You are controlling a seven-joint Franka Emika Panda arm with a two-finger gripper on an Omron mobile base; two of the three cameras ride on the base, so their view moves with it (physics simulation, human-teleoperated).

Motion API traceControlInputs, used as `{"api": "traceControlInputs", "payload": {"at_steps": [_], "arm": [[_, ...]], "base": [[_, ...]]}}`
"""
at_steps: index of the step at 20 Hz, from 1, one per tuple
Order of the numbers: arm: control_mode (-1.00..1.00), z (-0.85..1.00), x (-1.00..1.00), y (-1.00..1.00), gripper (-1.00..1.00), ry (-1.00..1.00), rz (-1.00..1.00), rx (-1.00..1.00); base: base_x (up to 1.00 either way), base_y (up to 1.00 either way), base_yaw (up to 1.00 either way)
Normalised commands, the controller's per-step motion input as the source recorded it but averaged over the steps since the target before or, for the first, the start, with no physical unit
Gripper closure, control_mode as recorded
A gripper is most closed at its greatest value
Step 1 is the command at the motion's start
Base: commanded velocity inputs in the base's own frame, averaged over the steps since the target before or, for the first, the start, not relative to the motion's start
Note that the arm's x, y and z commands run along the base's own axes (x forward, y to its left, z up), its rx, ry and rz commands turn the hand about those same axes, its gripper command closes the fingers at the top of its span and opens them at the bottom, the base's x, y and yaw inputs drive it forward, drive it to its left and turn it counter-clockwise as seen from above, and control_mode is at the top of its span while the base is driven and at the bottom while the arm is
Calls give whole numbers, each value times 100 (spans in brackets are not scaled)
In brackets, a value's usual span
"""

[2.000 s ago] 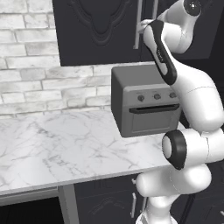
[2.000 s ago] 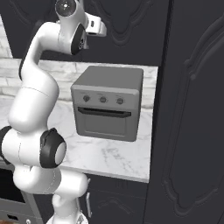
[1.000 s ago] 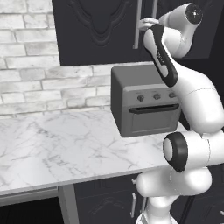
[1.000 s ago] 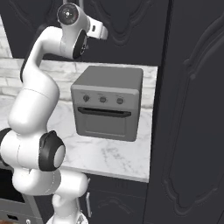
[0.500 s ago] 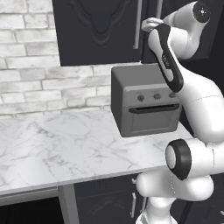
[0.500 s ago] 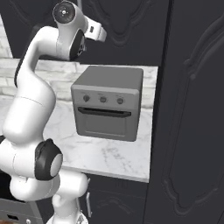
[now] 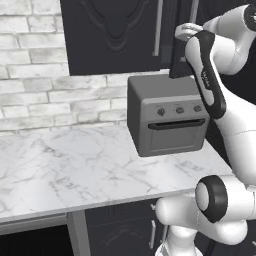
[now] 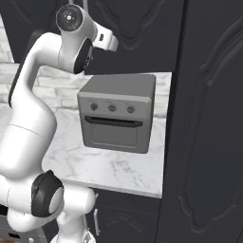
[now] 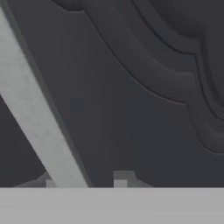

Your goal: Move the ketchup and condiment bottle from the cabinet to the dining counter.

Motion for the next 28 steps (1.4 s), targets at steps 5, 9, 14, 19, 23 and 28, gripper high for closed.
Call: {"api": "traceControlInputs", "payload": {"at_steps": [5, 9, 14, 19, 23, 28], "arm": [[-100, 1, -62, -72, 100, 0, 0, 2], [-100, 6, -59, -74, 100, 0, 0, 3], [-100, 7, -59, -79, 100, 0, 0, 4], [-100, 8, -56, -80, 100, 0, 0, 5], [-100, 3, -51, -69, 100, 0, 0, 4], [-100, -3, -35, -45, -100, 0, 0, 1]], "base": [[0, 0, 0], [0, 0, 0], [0, 0, 0], [0, 0, 0], [0, 0, 0], [0, 0, 0]]}}
